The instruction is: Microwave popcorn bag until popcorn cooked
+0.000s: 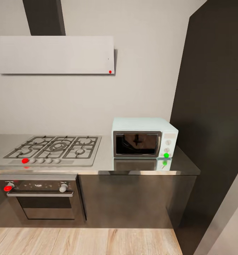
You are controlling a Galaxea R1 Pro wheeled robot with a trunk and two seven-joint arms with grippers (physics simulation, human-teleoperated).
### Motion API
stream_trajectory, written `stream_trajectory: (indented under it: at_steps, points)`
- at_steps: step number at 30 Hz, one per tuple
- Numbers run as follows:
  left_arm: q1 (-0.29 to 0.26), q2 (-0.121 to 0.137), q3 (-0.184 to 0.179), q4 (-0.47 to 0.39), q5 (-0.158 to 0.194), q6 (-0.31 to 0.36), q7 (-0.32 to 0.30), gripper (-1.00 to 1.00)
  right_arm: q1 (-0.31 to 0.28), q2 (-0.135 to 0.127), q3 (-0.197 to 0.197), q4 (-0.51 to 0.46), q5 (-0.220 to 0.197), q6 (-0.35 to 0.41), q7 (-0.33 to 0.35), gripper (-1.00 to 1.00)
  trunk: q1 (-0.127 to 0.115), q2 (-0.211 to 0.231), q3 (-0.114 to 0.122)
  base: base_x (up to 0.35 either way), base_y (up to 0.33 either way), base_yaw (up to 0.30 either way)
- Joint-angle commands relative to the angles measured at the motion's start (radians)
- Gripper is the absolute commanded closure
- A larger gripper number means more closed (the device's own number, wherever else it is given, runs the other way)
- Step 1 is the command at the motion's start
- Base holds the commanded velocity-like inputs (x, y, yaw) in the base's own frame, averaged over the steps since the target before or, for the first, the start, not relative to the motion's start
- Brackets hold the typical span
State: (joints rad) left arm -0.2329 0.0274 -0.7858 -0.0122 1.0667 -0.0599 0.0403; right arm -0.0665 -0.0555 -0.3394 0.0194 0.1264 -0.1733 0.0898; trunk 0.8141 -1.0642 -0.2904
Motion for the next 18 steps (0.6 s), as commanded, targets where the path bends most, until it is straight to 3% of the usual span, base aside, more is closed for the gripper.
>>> stream_trajectory:
  at_steps: [1, 5, 9, 11, 13, 14, 16, 18]
  points:
    - [0.0, 0.001, -0.009, -0.001, 0.006, -0.001, 0.004, -1.0, -0.001, 0.0, -0.009, 0.002, 0.01, -0.005, 0.002, 1.0, 0.0, -0.001, -0.001, 0.0, 0.0, 0.0]
    - [0.0, 0.002, -0.007, -0.002, 0.008, -0.001, 0.004, -1.0, -0.001, 0.004, -0.004, 0.001, 0.017, -0.006, 0.002, 1.0, 0.0, -0.001, -0.001, 0.0, 0.0, 0.0]
    - [0.0, 0.004, -0.006, 0.0, 0.013, -0.001, 0.004, -1.0, -0.001, -0.024, 0.01, 0.001, 0.031, -0.01, 0.001, 1.0, 0.0, -0.001, -0.001, 0.0, 0.0, 0.0]
    - [0.0, 0.005, -0.005, 0.001, 0.014, -0.001, 0.004, -1.0, -0.001, -0.026, 0.012, 0.002, 0.088, -0.011, 0.001, 1.0, 0.0, -0.001, -0.001, 0.0, 0.0, 0.0]
    - [0.0, 0.004, -0.006, 0.0, 0.01, -0.001, 0.004, -1.0, -0.001, -0.015, 0.011, 0.002, 0.199, -0.011, 0.001, 1.0, 0.0, -0.001, -0.001, 0.0, 0.0, 0.0]
    - [0.0, 0.003, -0.007, 0.0, 0.009, -0.001, 0.004, -1.0, -0.001, -0.009, 0.006, 0.002, 0.279, -0.013, 0.0, 1.0, 0.0, -0.001, -0.001, 0.0, 0.0, 0.0]
    - [-0.001, 0.003, -0.006, 0.0, 0.009, -0.001, 0.004, -1.0, -0.001, -0.008, -0.003, 0.002, 0.315, -0.016, -0.001, 1.0, 0.0, -0.001, -0.001, 0.0, 0.0, 0.0]
    - [0.0, 0.003, -0.006, -0.001, 0.009, -0.001, 0.004, -1.0, -0.001, -0.007, -0.005, 0.002, 0.323, -0.017, -0.001, 1.0, 0.0, -0.001, -0.001, 0.0, 0.0, 0.0]
